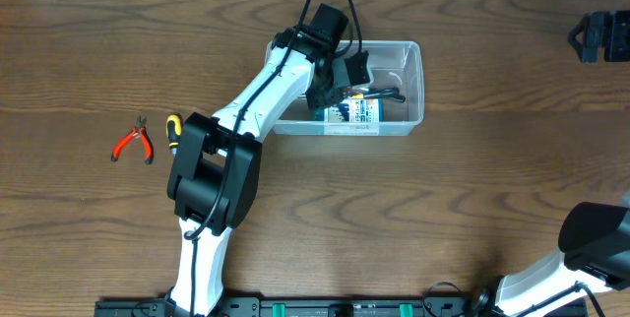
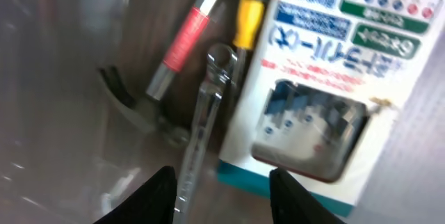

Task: Pack container
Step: 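Carry the wrench with the left gripper into the container and release, then lower the left gripper onto the yellow-black screwdriver and grasp it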

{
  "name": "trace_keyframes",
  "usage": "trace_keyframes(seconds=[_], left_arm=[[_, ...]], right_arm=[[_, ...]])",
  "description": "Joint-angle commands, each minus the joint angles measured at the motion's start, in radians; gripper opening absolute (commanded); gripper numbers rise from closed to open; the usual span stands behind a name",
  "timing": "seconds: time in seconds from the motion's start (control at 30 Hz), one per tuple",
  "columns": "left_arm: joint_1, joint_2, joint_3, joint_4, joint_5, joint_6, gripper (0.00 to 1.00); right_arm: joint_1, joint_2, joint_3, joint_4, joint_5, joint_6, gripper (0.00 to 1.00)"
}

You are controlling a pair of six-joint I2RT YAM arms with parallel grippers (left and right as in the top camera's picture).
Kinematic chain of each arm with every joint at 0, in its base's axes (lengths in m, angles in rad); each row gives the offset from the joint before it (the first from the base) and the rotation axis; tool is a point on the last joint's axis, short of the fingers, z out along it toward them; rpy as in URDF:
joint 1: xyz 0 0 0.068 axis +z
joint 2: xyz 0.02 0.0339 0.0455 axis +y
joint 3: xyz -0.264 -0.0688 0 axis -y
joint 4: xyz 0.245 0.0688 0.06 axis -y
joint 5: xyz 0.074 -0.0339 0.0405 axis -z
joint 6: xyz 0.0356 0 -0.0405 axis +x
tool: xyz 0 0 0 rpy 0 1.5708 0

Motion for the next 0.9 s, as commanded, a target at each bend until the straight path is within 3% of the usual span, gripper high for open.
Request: trace_keyframes(seconds=[0.0,0.13,0.3,0.43,0.57,0.7,0.87], left_arm=[[-0.005,-0.071,0.000,-0.024,-0.025,-0.044,0.47],[-0.002,-0.225,0.001,-0.023,-0.146,-0.146,0.58],[0.039,-0.480,0.001,-0.060,-0.385,-0.407,0.89],[0.188,-0.659,0.001,-0.216,-0.394,-0.601,0.99],[0.407,-0.735,0.000,-0.359,-0.359,-0.812,0.98],[0.586,-0.717,-0.020,-0.439,-0.234,-0.819,0.98],[0.682,-0.632,-0.134,-0.384,-0.210,-0.697,0.98]], right_arm=[[0.013,0.000,0.005,-0.002,-0.015,0.019,0.99],[0.013,0.000,0.005,-0.002,-0.016,0.019,0.99],[0.013,0.000,0.005,-0.004,-0.016,0.019,0.99],[0.013,0.000,0.005,-0.010,-0.015,0.019,0.99],[0.013,0.000,0.005,-0.012,-0.016,0.019,0.99],[0.013,0.000,0.005,-0.012,-0.016,0.019,0.99],[0.013,0.000,0.005,-0.009,-0.016,0.019,0.99]])
